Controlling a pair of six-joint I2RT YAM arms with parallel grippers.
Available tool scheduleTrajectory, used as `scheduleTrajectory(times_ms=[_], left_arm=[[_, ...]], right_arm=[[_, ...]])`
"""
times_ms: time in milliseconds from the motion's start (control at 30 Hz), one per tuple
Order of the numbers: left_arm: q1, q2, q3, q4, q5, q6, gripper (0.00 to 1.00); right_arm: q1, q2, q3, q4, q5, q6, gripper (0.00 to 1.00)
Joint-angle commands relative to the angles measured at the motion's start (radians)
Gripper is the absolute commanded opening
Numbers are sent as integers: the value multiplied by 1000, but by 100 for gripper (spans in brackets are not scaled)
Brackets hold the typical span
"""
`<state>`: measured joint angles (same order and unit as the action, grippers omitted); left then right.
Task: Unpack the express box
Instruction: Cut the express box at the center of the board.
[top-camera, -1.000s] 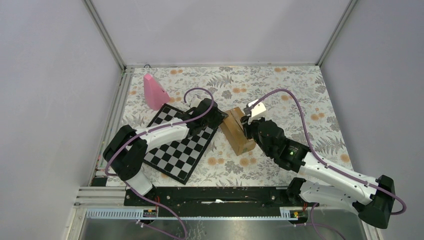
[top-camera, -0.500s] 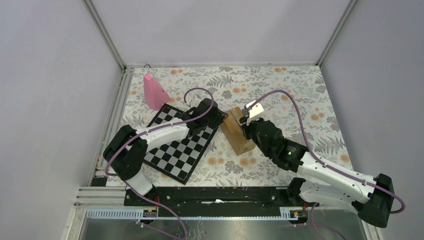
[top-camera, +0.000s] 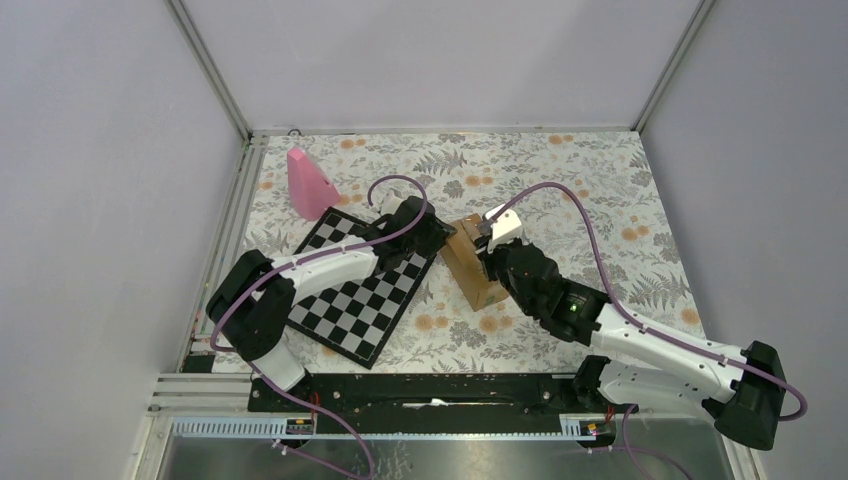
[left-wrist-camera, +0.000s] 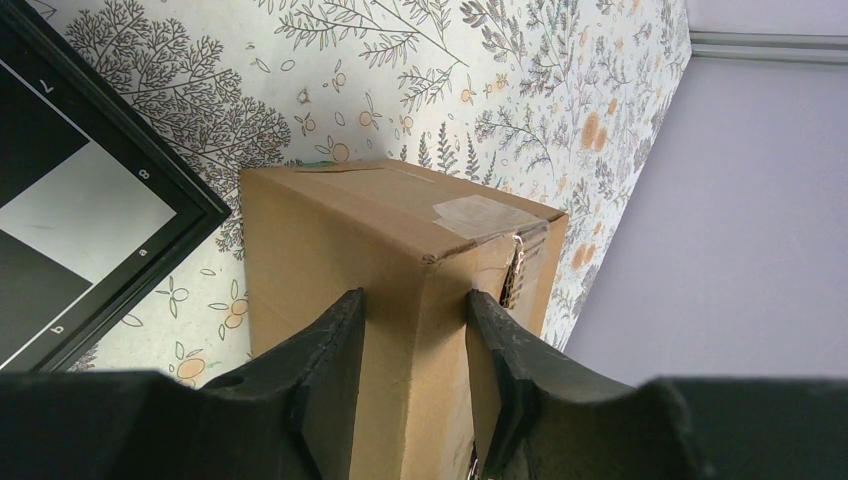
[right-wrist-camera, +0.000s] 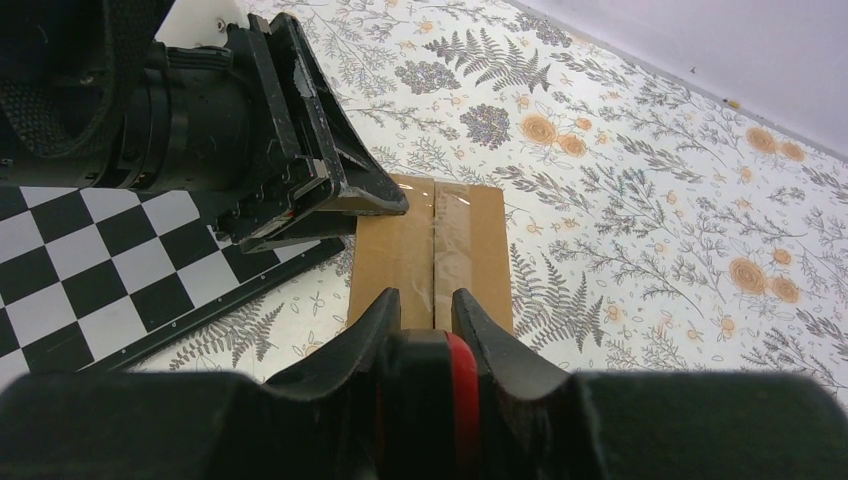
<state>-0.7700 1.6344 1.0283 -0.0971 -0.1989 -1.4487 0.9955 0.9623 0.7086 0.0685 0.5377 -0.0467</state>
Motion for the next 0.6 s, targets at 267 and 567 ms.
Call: scheduleTrajectory(times_ms=[267,567], left_arm=[[14,53,-34,-116,-13,-27,0],[14,50,-43,-124,-31,-49,0]], right_arm=[[17,-59,71,-161,-17,40,0],[17,-83,78,-244,-35,110,0]])
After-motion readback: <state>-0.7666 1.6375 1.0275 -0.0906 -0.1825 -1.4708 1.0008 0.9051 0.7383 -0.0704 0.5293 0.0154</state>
